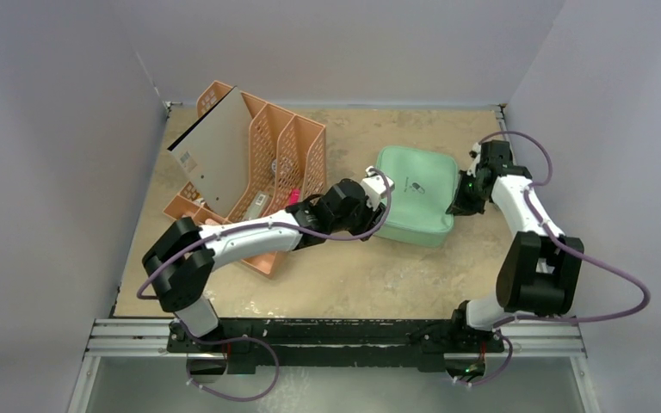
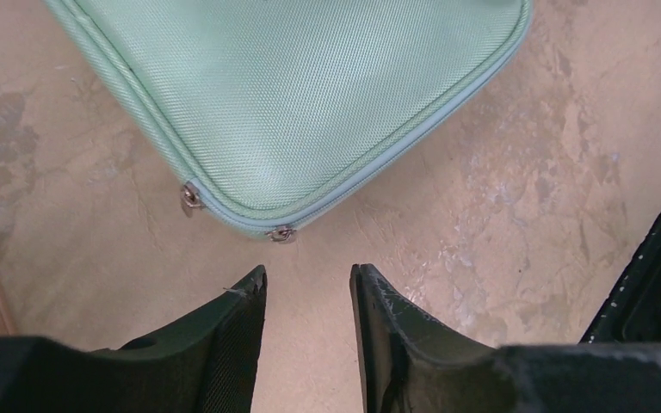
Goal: Organize the medicine kit
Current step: Zip the medicine box at the center of the board.
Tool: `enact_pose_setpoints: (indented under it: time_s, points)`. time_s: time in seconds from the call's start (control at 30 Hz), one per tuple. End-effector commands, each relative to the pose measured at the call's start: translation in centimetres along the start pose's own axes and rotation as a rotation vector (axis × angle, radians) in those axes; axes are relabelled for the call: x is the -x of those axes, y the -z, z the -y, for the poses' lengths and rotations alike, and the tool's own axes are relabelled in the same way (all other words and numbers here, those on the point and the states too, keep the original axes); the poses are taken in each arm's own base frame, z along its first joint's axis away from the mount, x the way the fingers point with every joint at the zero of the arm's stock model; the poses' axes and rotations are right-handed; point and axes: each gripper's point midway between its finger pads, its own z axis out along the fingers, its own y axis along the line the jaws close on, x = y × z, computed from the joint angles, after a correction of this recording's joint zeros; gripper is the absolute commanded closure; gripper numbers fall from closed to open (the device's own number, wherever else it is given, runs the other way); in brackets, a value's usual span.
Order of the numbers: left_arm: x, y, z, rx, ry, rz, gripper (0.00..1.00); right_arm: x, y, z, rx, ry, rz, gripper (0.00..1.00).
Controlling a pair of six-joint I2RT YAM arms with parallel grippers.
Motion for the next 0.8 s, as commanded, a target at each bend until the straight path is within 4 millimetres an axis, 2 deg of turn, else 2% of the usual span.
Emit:
enact_pose_setpoints:
  time_s: [0.0,0.07,0.2,0.33,0.57,0.77]
  points:
    - [2.6,2.2,0.4,0.038,0.019,0.09,0.55,1.7,-0.9,2.9,-0.12,0.157,-0.061,1.0]
    - [2.2,1.9,0.0,0.08,0.004,0.096,0.5,2.2,-0.8,3.4,-0.145,0.187,-0.075,1.0]
    - [1.9,0.2,-0.5,0.133,0.004,0.123,0.48,3.6,0.5,3.4,-0.152,0.29,-0.03,1.0]
    - [1.5,-1.8,0.2,0.147,-0.004,0.129,0.43,4.5,1.4,2.8,-0.13,0.306,0.015,1.0]
    - [1.4,-4.4,0.1,0.188,-0.019,0.125,0.42,4.1,1.2,3.2,-0.15,0.3,0.023,1.0]
    - [1.8,-4.8,0.3,0.172,-0.048,0.147,0.4,4.5,1.2,3.1,-0.147,0.302,0.027,1.0]
